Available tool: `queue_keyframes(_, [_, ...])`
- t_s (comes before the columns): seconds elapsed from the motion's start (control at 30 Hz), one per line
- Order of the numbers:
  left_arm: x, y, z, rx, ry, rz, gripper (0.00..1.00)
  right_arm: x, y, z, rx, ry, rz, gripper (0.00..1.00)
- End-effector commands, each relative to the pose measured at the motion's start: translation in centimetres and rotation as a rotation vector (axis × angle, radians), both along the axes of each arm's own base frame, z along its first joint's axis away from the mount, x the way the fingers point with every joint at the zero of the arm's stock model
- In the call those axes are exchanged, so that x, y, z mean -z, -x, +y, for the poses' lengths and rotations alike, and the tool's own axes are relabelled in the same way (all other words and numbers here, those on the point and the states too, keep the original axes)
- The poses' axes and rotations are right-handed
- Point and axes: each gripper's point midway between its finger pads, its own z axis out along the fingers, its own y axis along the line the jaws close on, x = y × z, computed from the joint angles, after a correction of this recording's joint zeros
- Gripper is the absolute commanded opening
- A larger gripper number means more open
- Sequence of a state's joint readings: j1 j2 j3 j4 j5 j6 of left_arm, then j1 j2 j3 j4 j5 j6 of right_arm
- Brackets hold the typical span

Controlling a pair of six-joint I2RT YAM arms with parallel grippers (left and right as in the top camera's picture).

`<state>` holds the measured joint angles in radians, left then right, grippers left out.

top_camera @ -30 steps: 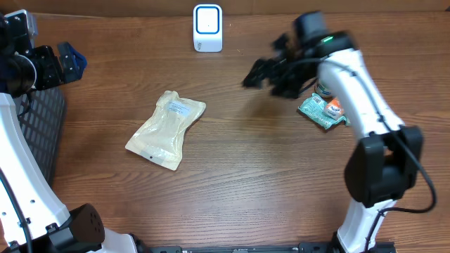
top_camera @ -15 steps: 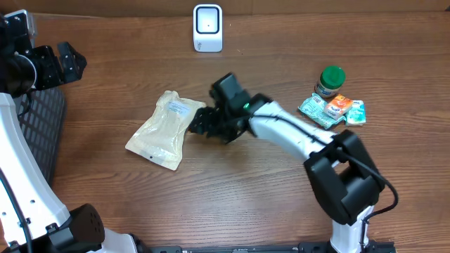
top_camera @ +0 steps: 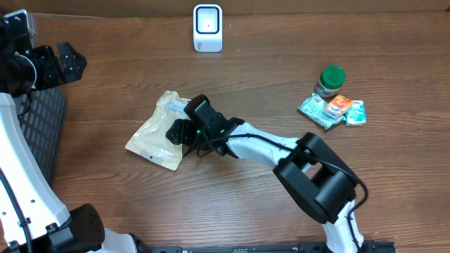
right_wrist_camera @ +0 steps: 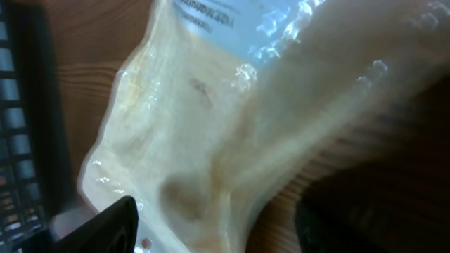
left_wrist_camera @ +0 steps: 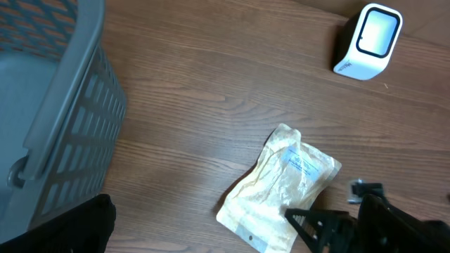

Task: Scan the item barcode
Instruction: 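Move the right gripper to the cream pouch and grasp it, then lift the cream pouch and drag it rightward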

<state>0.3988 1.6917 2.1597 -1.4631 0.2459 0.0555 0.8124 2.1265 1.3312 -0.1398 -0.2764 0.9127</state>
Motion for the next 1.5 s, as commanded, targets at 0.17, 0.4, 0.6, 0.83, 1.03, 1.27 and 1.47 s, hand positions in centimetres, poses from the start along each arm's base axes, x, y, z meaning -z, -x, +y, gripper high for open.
queue_keyframes(0.17, [0.0, -0.1, -0.2, 0.015, -0.008, 0.001, 1.00, 3.0, -1.2, -0.3, 0.078, 0.024, -0.001, 0.69])
queue_keyframes(0.4, [0.0, -0.2, -0.2, 0.015, -0.008, 0.000, 1.00, 5.6, -1.6, 0.0, 0.127, 0.008, 0.032, 0.58])
queue_keyframes(0.6, [0.0, -0.1, -0.2, 0.015, -0.008, 0.001, 0.99, 4.8, -1.6, -0.2, 0.072, -0.043, 0.081, 0.34])
queue_keyframes(0.83, [0.0, -0.1, -0.2, 0.015, -0.008, 0.001, 1.00, 1.4, -3.2, -2.9, -0.038, -0.074, 0.055, 0.14])
queue_keyframes(1.03, [0.0, -0.2, -0.2, 0.015, -0.009, 0.001, 1.00, -3.6, -4.3, -8.3, -0.116, 0.120, -0.089, 0.09])
queue_keyframes(1.27, [0.0, -0.2, -0.2, 0.015, -0.009, 0.001, 1.00, -11.4, -4.6, -15.7, -0.150, 0.546, -0.294, 0.04])
queue_keyframes(1.47, [0.0, -0.1, -0.2, 0.015, -0.008, 0.001, 1.00, -13.6, -3.3, -24.3, -0.092, 1.068, -0.286, 0.04])
